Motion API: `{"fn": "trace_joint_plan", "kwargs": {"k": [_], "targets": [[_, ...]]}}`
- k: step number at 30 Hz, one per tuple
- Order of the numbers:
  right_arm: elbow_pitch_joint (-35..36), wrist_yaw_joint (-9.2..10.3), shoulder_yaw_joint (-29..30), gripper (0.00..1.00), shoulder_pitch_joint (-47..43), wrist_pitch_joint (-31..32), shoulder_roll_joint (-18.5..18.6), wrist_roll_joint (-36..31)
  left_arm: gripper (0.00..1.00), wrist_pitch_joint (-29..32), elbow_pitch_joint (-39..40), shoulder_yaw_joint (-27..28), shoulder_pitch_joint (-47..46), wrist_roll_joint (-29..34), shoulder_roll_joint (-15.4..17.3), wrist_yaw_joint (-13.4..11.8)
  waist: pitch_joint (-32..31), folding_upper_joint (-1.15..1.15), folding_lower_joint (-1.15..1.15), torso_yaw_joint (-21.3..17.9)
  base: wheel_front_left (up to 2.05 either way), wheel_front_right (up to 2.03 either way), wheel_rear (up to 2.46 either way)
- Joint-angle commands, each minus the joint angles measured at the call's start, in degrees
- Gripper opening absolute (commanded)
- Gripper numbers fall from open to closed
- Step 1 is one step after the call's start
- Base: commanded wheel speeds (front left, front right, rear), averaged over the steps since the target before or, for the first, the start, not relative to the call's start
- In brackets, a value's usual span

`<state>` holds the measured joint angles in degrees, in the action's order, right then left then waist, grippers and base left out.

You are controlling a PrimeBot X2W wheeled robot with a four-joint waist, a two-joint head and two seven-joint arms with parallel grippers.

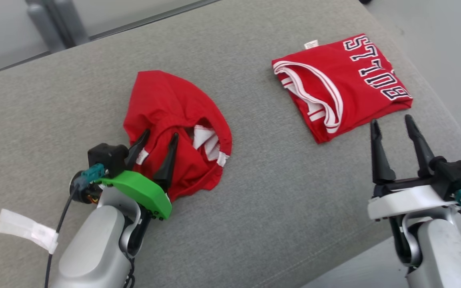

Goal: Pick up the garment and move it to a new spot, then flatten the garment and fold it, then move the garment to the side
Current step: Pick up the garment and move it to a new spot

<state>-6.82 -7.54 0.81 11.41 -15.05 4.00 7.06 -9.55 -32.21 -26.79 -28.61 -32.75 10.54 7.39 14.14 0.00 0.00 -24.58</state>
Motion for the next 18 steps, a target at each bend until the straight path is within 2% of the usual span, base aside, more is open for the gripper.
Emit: {"fn": "trace_joint_plan", "kwargs": {"k": [1, 9, 13, 18], "targets": [[0.4, 0.11, 0.8, 1.00, -0.9, -0.1, 0.6, -0.2, 1.00, -1.5, 0.3, 0.2, 1.4, -0.9, 0.0, 0.2, -4.0, 0.00, 0.00, 6.2, 0.00, 0.00, 0.00], [1.8, 0.11, 6.5, 1.00, -4.0, 0.0, 1.3, -0.8, 1.00, -5.6, 6.0, 2.9, 6.0, 0.8, 0.0, -0.9, -7.3, 0.00, 0.00, 16.2, 0.00, 0.00, 0.00], [1.4, 0.11, 8.0, 1.00, -6.6, 0.2, 1.2, -1.0, 1.00, -5.6, 11.6, 8.6, 10.4, 3.1, -1.1, -1.6, -8.7, 0.00, 0.00, 20.2, 0.00, 0.00, 0.00], [0.0, 0.11, 7.7, 1.00, -9.3, 0.2, 1.3, -1.2, 1.00, -5.6, 16.0, 15.6, 16.3, 7.2, -2.4, -1.8, -10.3, 0.00, 0.00, 22.9, 0.00, 0.00, 0.00]]}}
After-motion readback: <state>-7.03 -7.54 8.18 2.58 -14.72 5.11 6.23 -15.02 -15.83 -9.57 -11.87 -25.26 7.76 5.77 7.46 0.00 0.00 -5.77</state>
